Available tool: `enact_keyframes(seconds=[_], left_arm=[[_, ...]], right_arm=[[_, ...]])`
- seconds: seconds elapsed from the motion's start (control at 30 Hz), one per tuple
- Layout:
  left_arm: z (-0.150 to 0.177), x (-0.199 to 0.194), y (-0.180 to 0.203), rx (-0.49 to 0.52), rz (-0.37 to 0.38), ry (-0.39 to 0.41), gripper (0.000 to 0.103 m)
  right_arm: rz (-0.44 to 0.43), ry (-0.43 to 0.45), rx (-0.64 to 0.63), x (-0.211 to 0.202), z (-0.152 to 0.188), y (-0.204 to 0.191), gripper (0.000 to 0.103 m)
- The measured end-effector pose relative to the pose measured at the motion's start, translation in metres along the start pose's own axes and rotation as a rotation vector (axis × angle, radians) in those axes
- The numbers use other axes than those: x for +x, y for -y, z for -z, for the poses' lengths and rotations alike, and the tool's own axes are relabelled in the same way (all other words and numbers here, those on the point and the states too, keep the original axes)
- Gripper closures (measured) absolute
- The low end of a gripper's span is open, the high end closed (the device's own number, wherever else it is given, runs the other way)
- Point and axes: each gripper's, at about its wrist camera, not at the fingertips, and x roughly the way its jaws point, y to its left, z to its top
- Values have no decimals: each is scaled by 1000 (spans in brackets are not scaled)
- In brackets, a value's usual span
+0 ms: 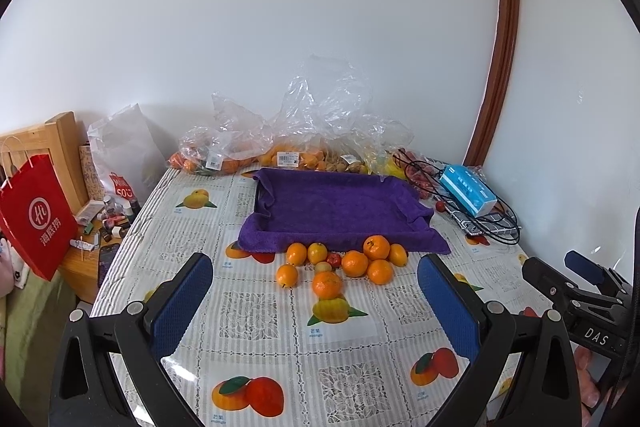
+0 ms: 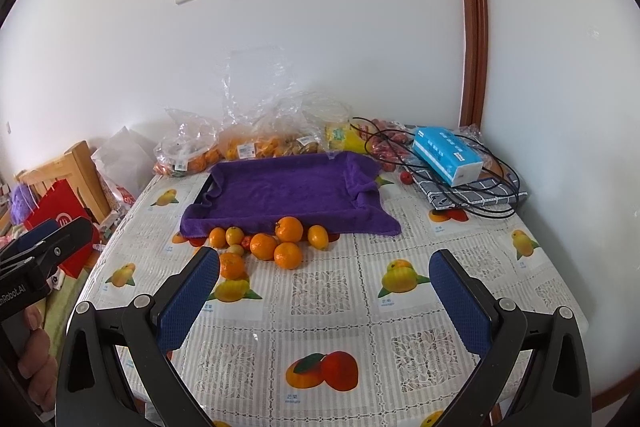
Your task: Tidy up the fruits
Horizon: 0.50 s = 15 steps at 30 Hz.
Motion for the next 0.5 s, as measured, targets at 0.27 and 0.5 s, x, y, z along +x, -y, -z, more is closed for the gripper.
enact_keyframes(seconds=[0.27,0.5], left_arm=[[1,0,-1,-6,-11,-4,0],[0,3,-1,-11,-8,-15,0]], right_arm=[[-2,-4,12,2,0,3,0],[-3,-7,4,4,-1,2,0]])
